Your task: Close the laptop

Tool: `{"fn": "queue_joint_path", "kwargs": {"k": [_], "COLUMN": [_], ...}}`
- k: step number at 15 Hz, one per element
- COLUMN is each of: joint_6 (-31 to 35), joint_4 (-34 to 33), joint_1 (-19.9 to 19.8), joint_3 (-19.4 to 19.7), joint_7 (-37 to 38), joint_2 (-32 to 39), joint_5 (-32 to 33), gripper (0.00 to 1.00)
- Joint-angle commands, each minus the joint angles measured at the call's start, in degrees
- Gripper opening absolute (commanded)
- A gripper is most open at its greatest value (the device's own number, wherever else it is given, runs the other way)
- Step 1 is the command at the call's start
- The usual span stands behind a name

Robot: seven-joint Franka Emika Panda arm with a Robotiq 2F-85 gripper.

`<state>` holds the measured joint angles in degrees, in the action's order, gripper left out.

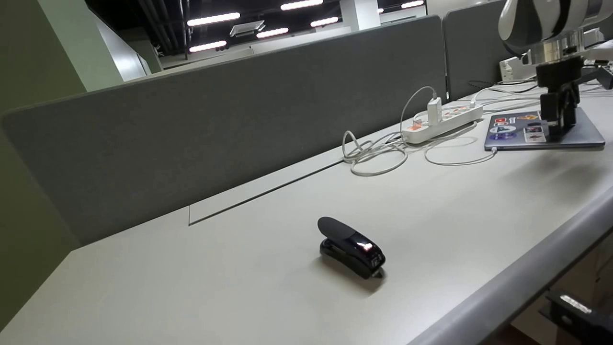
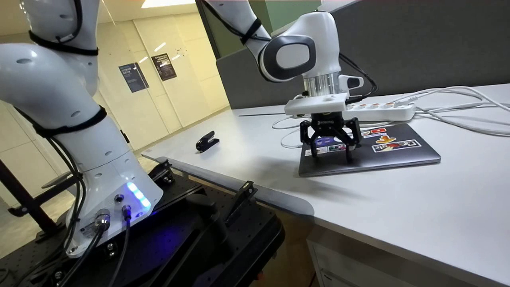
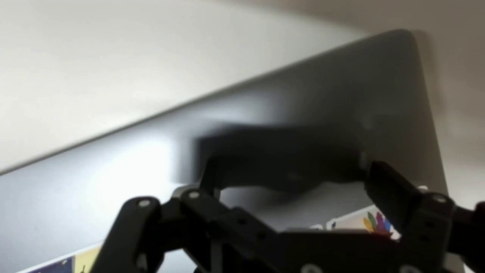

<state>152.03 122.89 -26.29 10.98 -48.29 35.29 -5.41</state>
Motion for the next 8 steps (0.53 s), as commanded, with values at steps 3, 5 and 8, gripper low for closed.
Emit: {"fn": "queue_joint_path", "kwargs": {"k": [3,5,8], "joint_6": [0.33,-1.88,-7.66], "joint_4": [-0.13,0.48,1.65], "joint_1": [-2.0,-3.09,-2.98], "joint_3": [-0.1,-1.21,-1.3], "joint_7": [3.13,3.95,5.54], "joint_2": [0.11,-2.14,-7.42], "joint_5": [2.21,0.58,-0.59], "gripper": [1.0,1.0,1.0]}}
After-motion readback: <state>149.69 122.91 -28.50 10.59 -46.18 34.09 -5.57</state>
